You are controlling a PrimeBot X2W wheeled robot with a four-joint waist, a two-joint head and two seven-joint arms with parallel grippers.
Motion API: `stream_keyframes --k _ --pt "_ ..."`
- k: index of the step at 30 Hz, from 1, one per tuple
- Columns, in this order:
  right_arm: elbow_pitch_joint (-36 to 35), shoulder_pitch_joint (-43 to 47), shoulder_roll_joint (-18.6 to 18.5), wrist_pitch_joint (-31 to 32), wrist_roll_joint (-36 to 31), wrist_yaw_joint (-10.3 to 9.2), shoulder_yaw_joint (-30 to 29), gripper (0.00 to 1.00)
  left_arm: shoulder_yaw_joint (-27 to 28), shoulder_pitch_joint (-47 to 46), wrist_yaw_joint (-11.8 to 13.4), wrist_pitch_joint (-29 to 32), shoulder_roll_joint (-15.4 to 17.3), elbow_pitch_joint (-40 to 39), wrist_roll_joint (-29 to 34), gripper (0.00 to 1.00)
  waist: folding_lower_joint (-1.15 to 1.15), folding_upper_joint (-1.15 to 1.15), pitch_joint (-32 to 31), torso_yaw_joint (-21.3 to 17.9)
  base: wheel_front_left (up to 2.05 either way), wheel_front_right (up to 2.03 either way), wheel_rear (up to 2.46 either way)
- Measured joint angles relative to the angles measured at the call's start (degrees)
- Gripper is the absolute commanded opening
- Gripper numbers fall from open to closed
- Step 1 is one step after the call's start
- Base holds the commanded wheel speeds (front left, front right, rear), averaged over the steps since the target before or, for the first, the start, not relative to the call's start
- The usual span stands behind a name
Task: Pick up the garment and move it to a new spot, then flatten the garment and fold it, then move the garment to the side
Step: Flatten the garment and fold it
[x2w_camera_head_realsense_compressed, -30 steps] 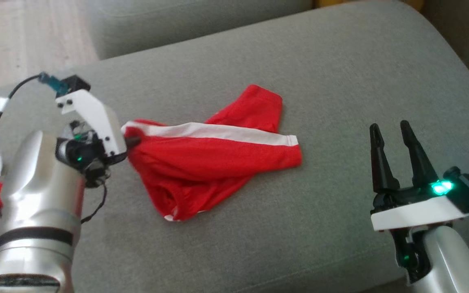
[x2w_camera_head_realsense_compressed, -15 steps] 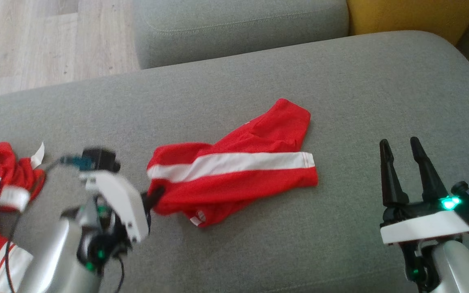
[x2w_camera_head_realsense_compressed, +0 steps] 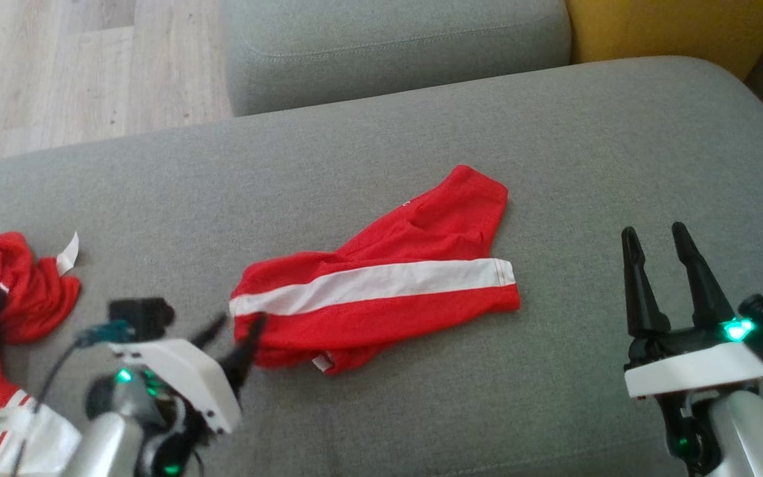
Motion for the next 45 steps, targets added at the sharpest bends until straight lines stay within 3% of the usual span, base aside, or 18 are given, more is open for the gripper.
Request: stream_keyframes --k 6,9,13,15,18,23,37,40,45 --pt "0.0 0.1 0.0 0.0 0.1 0.0 -1.2 1.0 1.5 -1.1 1.3 -12.4 4.5 -8.0 9.1 1.0 0.0 0.0 -0.3 0.3 0.0 0.0 0.0" --pt "-0.1 0.5 0.0 0.0 0.8 0.0 -2.0 1.0 1.2 -0.6 2.6 -19.7 3.2 -10.6 11.6 1.0 0.0 0.0 -0.2 0.6 0.0 0.0 0.0" --pt "-0.3 2.2 0.3 0.0 1.1 0.0 -2.8 1.0 0.8 3.0 6.7 -27.5 1.5 -10.0 16.6 1.0 0.0 0.0 0.1 1.1 0.0 0.0 0.0" --pt "-0.3 3.0 0.5 0.0 1.1 0.0 -3.5 1.0 0.9 5.5 8.8 -29.8 0.2 -8.8 17.6 1.0 0.0 0.0 0.2 1.4 0.0 0.0 0.0" --pt "-0.4 3.6 1.4 0.0 0.6 0.0 -3.6 1.0 0.6 7.9 9.2 -31.4 -1.3 -6.5 18.2 1.0 0.0 0.0 0.3 1.7 0.0 0.0 0.0" --pt "-0.4 3.6 1.6 0.0 0.6 0.0 -3.5 1.0 0.0 8.0 9.0 -31.8 -2.8 -4.4 18.6 1.0 0.0 0.0 0.4 2.0 0.0 0.0 0.0" --pt "2.9 3.5 1.1 0.0 1.0 0.0 -2.3 1.0 1.1 6.3 7.7 -31.6 -3.2 -3.2 19.5 1.0 0.0 0.0 0.4 2.0 0.0 0.0 0.0" --pt "6.3 2.7 0.6 2.3 3.4 0.0 0.8 1.0 1.3 3.3 5.9 -25.1 -3.1 -1.0 16.4 1.0 0.0 0.0 0.6 2.2 0.0 0.0 0.0" --pt "12.7 -3.9 -0.6 13.2 8.9 0.0 5.7 1.0 1.2 -5.4 3.4 -7.9 -0.7 3.0 12.5 1.0 0.0 0.0 2.0 2.7 0.0 0.0 0.0"
